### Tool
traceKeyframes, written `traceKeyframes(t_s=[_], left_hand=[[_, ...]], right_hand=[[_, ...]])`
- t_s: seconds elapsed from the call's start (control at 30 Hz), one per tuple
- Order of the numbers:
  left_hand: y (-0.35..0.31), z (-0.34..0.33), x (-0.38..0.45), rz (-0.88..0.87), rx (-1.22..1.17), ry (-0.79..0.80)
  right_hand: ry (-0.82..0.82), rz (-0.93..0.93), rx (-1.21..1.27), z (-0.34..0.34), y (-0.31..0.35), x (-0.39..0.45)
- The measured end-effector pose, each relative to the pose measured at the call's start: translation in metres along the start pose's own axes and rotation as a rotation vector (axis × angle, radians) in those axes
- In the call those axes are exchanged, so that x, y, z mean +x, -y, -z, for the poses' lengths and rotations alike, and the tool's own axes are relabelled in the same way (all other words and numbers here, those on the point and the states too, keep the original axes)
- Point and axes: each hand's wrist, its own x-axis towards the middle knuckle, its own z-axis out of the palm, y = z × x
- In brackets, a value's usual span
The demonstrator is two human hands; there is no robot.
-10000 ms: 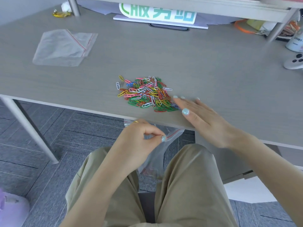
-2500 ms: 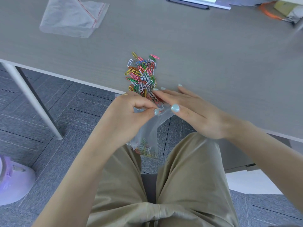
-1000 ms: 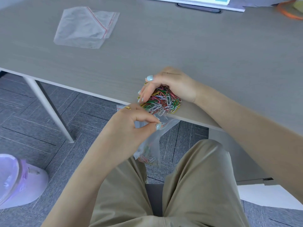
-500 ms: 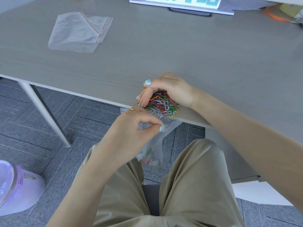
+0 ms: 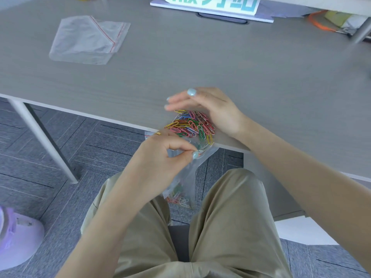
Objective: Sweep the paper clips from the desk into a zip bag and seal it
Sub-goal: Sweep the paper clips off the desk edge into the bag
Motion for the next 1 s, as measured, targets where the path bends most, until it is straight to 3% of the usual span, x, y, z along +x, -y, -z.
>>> traceKeyframes(t_s=[0.17, 0.27, 0.37, 0.53, 0.8, 0.9, 1.0], left_hand=[[0.0, -0.004, -0.001, 0.001, 0.003, 0.027], [0.0, -0.005, -0.001, 0.0, -0.001, 0.037], [0.001, -0.005, 0.0, 0.001, -0.012, 0.016], [-0.002, -0.006, 0.0, -0.009, -0.013, -0.002], [0.0, -0.005, 0.0, -0.018, 0.004, -0.015], [0.0, -0.004, -0.001, -0.015, -0.019, -0.029], [0.0, -0.004, -0.002, -0.012, -0.032, -0.035]], right_hand=[[-0.242, -0.099, -0.233, 0.04, -0.01, -0.032], [-0.171, -0.193, -0.475, 0.05, -0.012, -0.064], [-0.017, -0.124, -0.589, 0.038, -0.007, -0.084], [0.081, -0.004, -0.668, 0.014, -0.006, -0.097], [0.063, 0.091, -0.751, -0.008, -0.004, -0.106], [0.007, 0.126, -0.713, -0.006, -0.002, -0.1], [-0.132, -0.018, -0.613, 0.004, -0.001, -0.078]])
